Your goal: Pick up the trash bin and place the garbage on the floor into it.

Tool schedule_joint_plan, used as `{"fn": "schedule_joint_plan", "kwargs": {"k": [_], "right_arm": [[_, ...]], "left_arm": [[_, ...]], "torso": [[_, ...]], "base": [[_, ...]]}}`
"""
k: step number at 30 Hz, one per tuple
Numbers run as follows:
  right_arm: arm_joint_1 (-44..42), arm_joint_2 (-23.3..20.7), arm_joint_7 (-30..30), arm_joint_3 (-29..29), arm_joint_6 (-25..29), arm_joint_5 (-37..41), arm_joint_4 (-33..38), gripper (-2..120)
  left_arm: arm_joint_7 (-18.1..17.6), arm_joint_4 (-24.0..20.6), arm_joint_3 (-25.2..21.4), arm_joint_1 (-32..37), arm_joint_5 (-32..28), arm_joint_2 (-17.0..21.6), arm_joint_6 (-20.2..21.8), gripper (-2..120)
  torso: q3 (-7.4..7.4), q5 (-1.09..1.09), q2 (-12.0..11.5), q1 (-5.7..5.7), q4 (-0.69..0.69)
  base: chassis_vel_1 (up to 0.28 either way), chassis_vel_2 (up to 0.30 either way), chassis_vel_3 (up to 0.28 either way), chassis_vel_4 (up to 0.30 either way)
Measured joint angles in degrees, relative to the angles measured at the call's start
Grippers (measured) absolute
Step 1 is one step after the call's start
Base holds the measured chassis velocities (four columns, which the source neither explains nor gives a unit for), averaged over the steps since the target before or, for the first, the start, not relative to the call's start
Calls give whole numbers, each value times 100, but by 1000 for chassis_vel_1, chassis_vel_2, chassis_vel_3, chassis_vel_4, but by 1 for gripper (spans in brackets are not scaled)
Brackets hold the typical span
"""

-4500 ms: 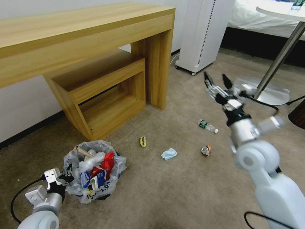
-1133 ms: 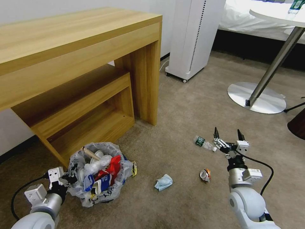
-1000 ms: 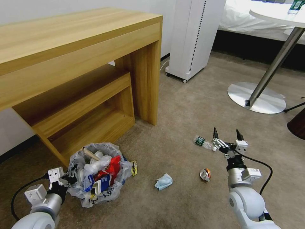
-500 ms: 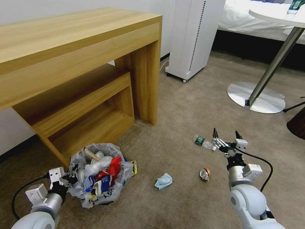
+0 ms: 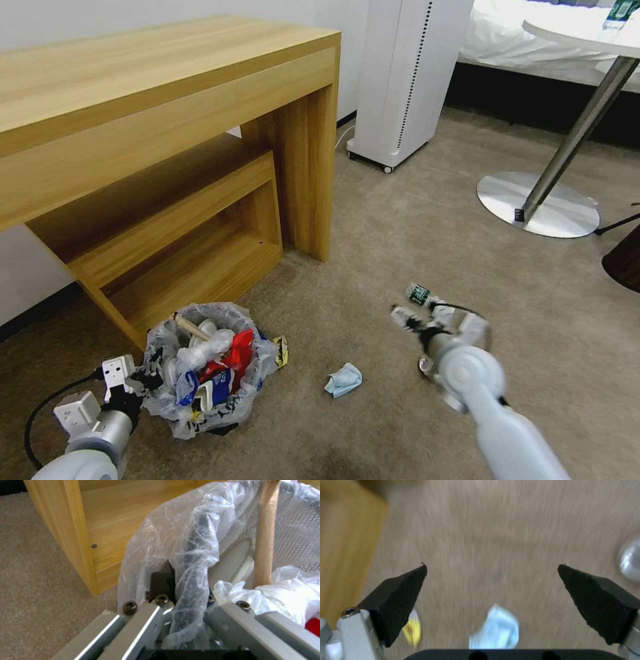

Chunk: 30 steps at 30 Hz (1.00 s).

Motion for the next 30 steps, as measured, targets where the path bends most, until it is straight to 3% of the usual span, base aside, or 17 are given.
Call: {"fn": "schedule_joint_plan", "kwargs": {"k": [5,12,30], "right_arm": [[233,135,231,-456,-214,302,-659,100],[701,446,26,-1017,-233,108,-1888,100],[985,1131,-216,-1457,-22,-635,-2940,100]], "left_arm": [[-3,121,18,-83,89,-112,-29,1],[-12,242,8,-139,157,-239,-73,1],[-45,355,-20,-221,154,-274,-123,1]], "torso": [[0,0,0,0,-1],[0,0,0,0,-1],[0,0,0,0,-1]], "base": [[0,0,0,0],[0,0,0,0],[0,0,0,0]]}}
